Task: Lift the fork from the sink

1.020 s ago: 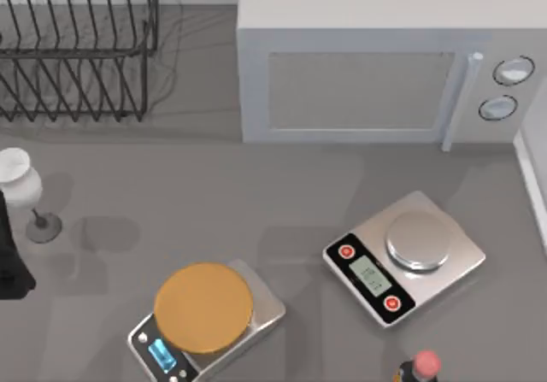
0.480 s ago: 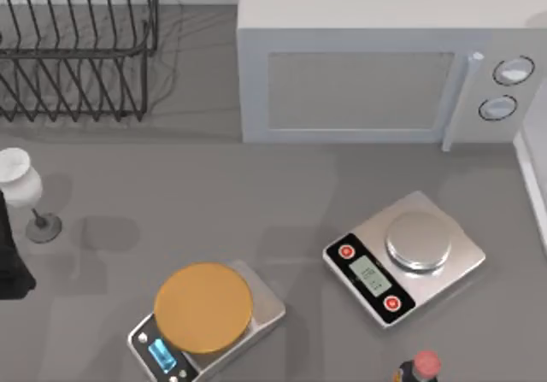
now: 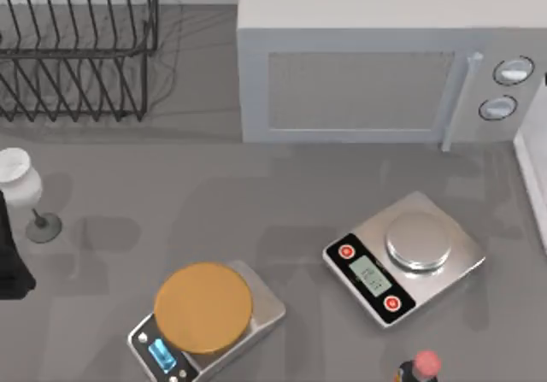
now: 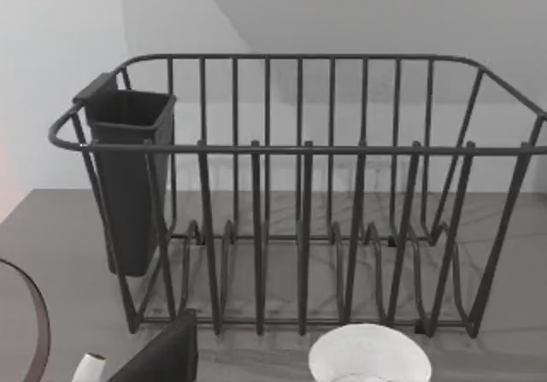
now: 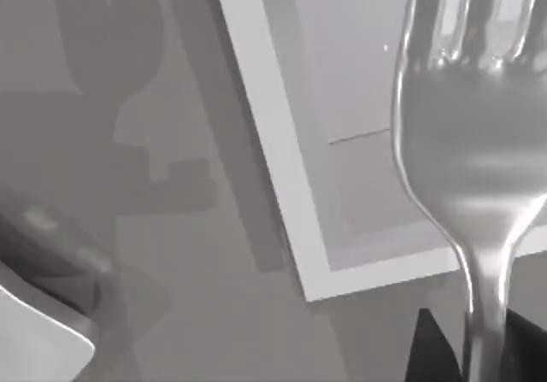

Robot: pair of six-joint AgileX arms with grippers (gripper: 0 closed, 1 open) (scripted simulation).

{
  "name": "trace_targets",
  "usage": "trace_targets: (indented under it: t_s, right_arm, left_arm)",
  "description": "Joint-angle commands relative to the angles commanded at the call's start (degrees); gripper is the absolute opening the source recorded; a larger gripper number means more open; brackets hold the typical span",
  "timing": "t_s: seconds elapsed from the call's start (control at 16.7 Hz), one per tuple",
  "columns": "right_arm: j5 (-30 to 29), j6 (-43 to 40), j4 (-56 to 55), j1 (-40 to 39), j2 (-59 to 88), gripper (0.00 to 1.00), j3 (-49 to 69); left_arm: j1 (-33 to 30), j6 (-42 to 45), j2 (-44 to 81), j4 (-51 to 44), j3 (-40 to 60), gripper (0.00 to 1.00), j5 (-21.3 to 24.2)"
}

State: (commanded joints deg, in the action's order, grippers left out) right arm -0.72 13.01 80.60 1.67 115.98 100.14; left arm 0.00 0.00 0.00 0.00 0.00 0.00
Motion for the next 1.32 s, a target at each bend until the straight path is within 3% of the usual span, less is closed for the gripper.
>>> trace_targets:
  t_s: [0.24, 0.48, 0.9, 1.32]
  right_arm:
    - [0.05, 7.3, 1.15, -12.17, -11.32, 0.0, -9.31]
    - [0.61, 8.33, -1.38, -21.19, -15.25, 0.0, -11.35]
    - [0.54, 8.53, -2.65, -22.28, -15.33, 0.0, -11.63]
    - [-0.83, 10.22, -12.99, -23.2, -14.46, 0.0, -23.27]
  left_arm:
    - [0.0, 0.0, 0.0, 0.0, 0.0, 1.0, 0.0]
    - [0.0, 0.0, 0.0, 0.0, 0.0, 1.0, 0.0]
    - [0.0, 0.0, 0.0, 0.0, 0.0, 1.0, 0.0]
    - [0.0, 0.0, 0.0, 0.0, 0.0, 1.0, 0.0]
